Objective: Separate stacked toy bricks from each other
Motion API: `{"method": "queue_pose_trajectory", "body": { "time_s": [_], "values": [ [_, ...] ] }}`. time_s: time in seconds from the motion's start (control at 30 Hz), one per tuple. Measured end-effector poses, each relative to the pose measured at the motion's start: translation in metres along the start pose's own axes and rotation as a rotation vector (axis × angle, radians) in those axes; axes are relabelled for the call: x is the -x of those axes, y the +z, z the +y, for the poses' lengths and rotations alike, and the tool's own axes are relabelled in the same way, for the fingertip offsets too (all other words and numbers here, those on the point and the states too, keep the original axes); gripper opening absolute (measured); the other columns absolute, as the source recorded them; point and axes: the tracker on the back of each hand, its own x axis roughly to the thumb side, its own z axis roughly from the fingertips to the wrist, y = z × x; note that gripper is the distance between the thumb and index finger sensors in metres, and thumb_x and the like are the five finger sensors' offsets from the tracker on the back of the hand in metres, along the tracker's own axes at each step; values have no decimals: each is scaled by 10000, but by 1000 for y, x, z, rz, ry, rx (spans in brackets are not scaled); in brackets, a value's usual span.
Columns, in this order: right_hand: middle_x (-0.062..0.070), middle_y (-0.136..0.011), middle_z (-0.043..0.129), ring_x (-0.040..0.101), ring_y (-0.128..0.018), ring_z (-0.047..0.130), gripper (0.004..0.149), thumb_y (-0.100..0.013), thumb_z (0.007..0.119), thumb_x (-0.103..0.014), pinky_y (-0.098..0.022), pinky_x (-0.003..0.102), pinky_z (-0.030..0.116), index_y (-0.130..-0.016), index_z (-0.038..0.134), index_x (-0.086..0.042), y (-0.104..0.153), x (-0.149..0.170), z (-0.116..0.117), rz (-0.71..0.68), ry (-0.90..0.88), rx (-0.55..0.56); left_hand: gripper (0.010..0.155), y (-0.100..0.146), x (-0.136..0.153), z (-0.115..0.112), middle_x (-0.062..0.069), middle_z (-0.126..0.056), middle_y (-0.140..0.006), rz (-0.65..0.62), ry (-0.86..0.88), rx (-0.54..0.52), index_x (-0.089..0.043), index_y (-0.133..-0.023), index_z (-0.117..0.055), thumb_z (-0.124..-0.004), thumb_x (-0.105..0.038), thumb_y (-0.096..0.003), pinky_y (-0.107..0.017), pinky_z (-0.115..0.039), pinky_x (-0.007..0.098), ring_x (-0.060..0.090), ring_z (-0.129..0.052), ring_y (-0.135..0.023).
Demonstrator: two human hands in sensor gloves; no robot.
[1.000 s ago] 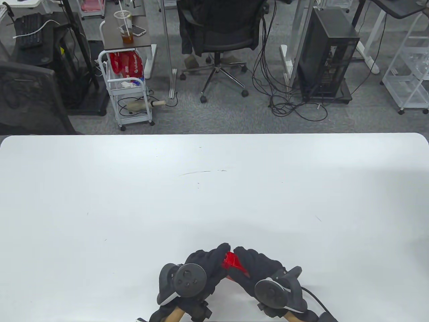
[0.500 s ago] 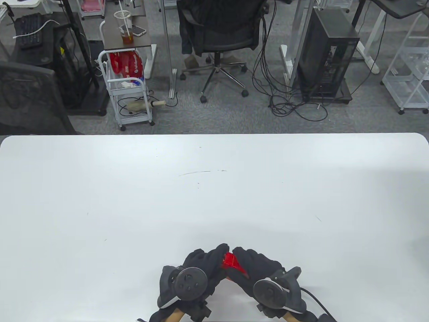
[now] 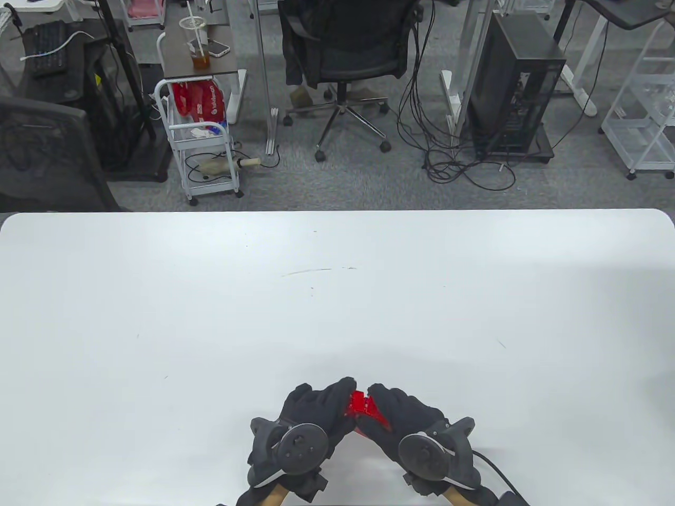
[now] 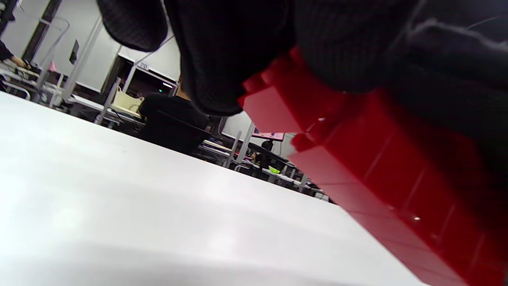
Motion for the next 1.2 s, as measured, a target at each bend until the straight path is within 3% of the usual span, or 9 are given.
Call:
{"method": "queue_pose_trajectory", "body": {
  "time_s": [0.2,0.6,1.2],
  "values": [
    [8,-778,904,238,-432,1032,635,-516,559,-663,-191,384,877,-995,626,-252,-2,8,-1,31,-18,-1,696,-3,18,3,-38,-849,-1052,114,-154,-29,-370,-1087,-601,-785,-464,-422,-745,-675,543,253,-962,-864],
    [8,-779,905,239,-439,1033,635,-511,565,-666,-198,387,877,-995,627,-258,-2,14,-2,45,-32,-5,669,-6,82,9,-33,-701,-1131,448,-334,71,-402,-1108,-561,-774,-399,-473,-778,-599,580,284,-777,-1007],
    [11,-777,906,241,-441,1033,637,-508,568,-667,-201,389,877,-994,629,-259,-1,18,-4,49,-50,-18,657,5,140,21,-18,-738,-1126,749,-364,119,-335,-1111,-594,-800,-352,-486,-783,-582,578,291,-791,-987]
  ]
}}
